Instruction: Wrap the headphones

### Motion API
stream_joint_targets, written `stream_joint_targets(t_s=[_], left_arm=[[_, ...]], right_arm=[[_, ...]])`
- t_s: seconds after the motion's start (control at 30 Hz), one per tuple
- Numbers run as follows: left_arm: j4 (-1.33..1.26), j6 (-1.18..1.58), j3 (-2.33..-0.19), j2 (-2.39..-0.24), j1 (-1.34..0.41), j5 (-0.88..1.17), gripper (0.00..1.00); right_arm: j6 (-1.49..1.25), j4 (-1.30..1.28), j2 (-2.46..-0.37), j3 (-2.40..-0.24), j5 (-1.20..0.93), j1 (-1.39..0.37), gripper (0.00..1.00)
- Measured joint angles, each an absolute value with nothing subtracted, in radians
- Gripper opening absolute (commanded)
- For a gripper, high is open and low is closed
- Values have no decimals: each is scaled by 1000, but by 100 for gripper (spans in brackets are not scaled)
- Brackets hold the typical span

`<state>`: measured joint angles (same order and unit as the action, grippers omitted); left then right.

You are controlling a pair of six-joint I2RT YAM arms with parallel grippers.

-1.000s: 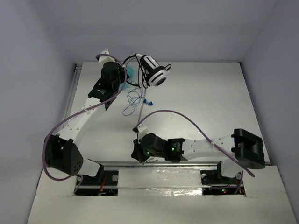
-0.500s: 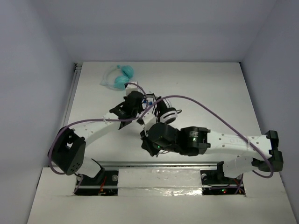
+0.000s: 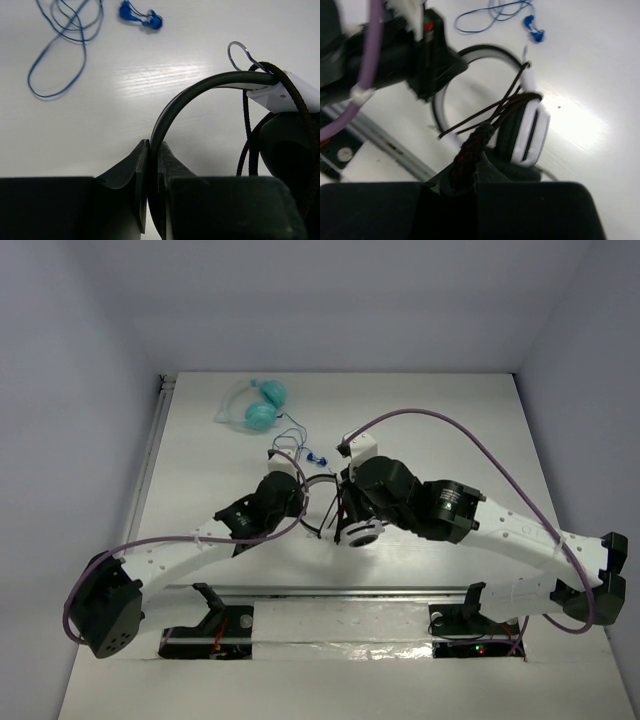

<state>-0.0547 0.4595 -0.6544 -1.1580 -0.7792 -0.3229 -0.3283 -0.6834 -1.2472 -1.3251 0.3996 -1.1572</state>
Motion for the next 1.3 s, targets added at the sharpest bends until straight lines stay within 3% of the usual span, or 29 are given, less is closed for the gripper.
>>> stream_joint_targets(t_s=[0.57, 0.97, 1.2, 1.3], left_arm=[[-84, 382, -633, -1071, -850, -45, 0], [-115, 367, -670, -1032, -775, 167, 0], [-194, 391, -677, -1024, -650, 331, 0], [-199, 395, -701, -1025, -643, 379, 0]], right_arm=[[-201, -548, -1317, -1187, 596, -986, 0], [-310, -385, -1157, -1007, 561, -949, 0], [-339, -304, -1057, -956, 452, -918, 11], [-343, -262, -1034, -926, 399, -913, 20]])
